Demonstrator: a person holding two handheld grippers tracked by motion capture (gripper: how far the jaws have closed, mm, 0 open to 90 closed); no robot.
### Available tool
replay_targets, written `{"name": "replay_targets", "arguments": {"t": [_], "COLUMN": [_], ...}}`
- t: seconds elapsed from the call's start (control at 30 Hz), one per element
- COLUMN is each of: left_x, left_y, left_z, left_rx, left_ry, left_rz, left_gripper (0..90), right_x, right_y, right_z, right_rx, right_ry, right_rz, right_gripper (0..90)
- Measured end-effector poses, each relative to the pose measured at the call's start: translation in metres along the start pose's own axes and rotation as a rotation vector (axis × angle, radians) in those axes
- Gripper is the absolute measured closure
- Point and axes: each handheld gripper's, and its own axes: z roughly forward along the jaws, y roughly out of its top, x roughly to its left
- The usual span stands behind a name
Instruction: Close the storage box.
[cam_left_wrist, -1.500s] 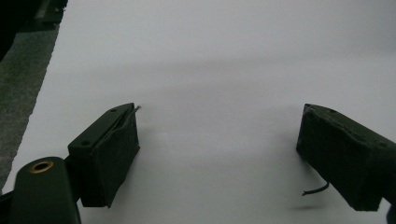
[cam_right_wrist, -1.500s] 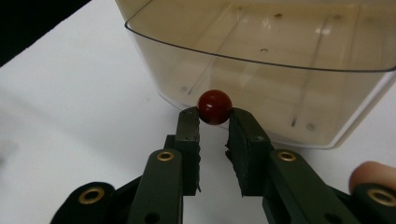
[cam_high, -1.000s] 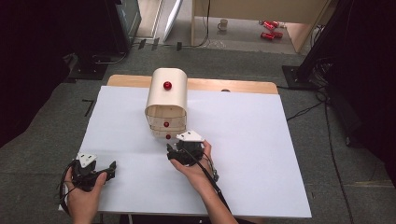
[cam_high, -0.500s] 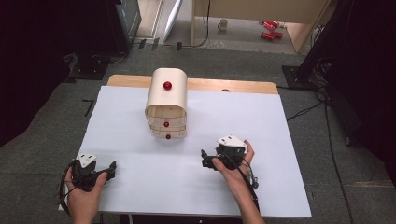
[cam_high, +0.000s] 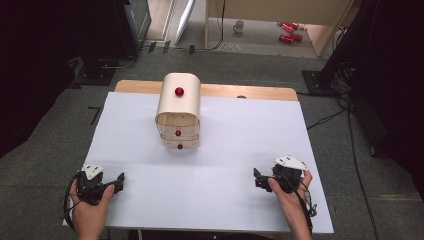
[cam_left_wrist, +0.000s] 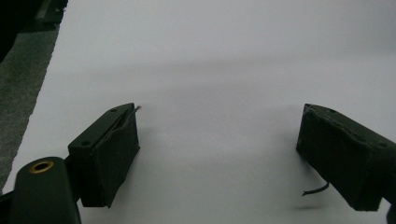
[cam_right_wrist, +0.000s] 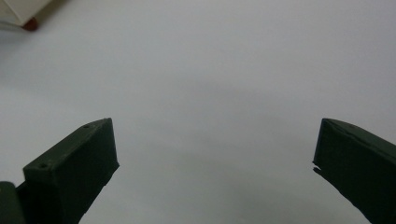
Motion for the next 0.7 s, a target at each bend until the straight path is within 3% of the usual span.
{"name": "replay_targets", "arguments": {"t": [0.5,0.63,0.7], "left_x": [0.000,0.000,0.000], "left_y": [0.000,0.000,0.000], "left_z": [0.000,0.000,0.000], "left_rx": [0.000,-0.001,-0.002], "left_ry": [0.000,0.000,0.000], "left_rz": [0.000,-0.001,-0.001], "left_gripper": [13.0,12.9,12.9], "right_x": [-0.064,-0.071,-0.070], "right_y": [-0.052,-0.058,-0.058], "right_z": [-0.025,-0.023,-0.022], "right_rx": [0.058,0.076,0.074], "right_ry": [-0.098,-0.103,-0.102], "right_rz": [0.077,0.096,0.078], "right_gripper": [0.0,0.0,0.0]}}
